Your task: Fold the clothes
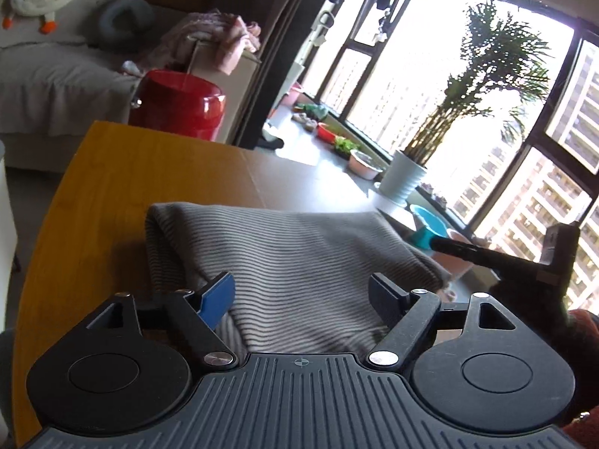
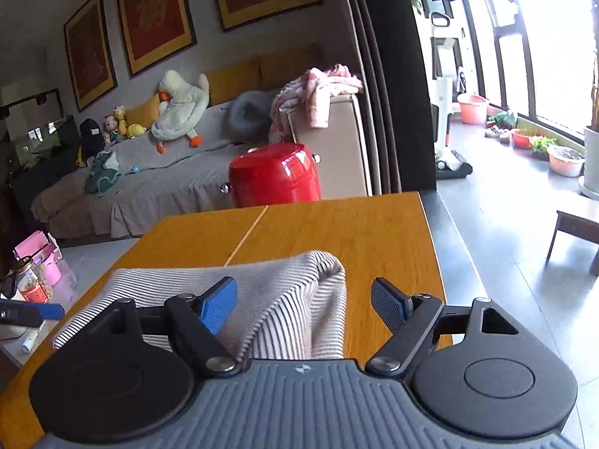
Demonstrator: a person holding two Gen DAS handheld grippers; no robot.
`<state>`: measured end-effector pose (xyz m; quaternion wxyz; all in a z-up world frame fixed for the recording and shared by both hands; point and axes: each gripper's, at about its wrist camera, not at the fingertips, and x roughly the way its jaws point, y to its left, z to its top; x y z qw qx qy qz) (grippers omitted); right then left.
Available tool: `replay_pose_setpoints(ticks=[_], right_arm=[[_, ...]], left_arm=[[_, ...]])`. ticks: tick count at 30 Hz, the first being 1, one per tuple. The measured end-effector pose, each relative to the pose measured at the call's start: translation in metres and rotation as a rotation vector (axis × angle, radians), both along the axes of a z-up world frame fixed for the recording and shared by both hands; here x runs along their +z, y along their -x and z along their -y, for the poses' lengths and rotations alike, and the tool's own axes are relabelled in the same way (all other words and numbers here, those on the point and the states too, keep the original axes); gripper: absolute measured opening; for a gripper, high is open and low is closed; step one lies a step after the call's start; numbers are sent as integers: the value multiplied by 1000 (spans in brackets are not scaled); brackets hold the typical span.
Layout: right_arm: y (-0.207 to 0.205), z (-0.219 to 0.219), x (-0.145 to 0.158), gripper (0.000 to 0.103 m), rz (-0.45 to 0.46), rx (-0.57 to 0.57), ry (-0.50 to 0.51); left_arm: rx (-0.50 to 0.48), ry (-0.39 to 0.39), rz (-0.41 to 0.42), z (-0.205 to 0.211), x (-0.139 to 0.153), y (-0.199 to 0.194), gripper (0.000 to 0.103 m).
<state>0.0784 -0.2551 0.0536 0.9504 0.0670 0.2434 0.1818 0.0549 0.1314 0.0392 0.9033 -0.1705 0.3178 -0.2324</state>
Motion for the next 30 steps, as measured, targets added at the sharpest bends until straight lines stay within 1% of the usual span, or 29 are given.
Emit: replay_pose_setpoints(ticks=[1, 2, 3, 5, 7, 9, 10, 12, 14, 15, 17, 22, 24, 26, 28, 30], right_arm=[[-3, -6, 2, 79, 5, 29, 3], [-6, -14, 2, 77, 3, 63, 9], [-10, -22, 2, 73, 1, 97, 14], [-18, -37, 0, 69, -12, 153, 27], [-31, -50, -15, 69, -67, 158, 66], [-41, -58, -33, 70, -122, 138, 126], [-42, -60, -42, 70, -125, 125, 155], [-36, -62, -48, 71, -105, 117, 182], [-28, -60, -48, 72, -117, 102, 177], [-25, -59, -49, 72, -125, 95, 177], [-16, -60, -50, 72, -135, 83, 192], [9, -69, -47, 76, -179, 68, 205], [16, -78, -44, 80, -203, 95, 222], [23, -88, -36, 80, -215, 152, 265], [28, -97, -25, 80, -200, 197, 313], [28, -101, -12, 80, -158, 218, 341]], left_arm=[[-28, 17, -19, 4, -6, 0, 90], [-49, 23, -36, 9, -12, -2, 90], [-57, 19, -55, 12, -19, -4, 90], [-49, 15, -86, 14, -32, -13, 90], [-33, 32, -97, 12, -41, -23, 89], [-15, 63, -91, 8, -44, -35, 88], [-7, 75, -88, 6, -45, -40, 87], [34, 63, -77, 7, -47, -55, 88], [78, 45, -66, 8, -49, -71, 88], [99, 48, -74, 8, -53, -80, 88], [122, 83, -71, 7, -57, -91, 88], [106, 141, -52, 1, -59, -92, 90], [114, 171, -50, -6, -57, -90, 92], [126, 193, -39, -12, -53, -88, 95], [132, 203, -26, -15, -50, -86, 95], [127, 210, -28, -16, -47, -85, 96]])
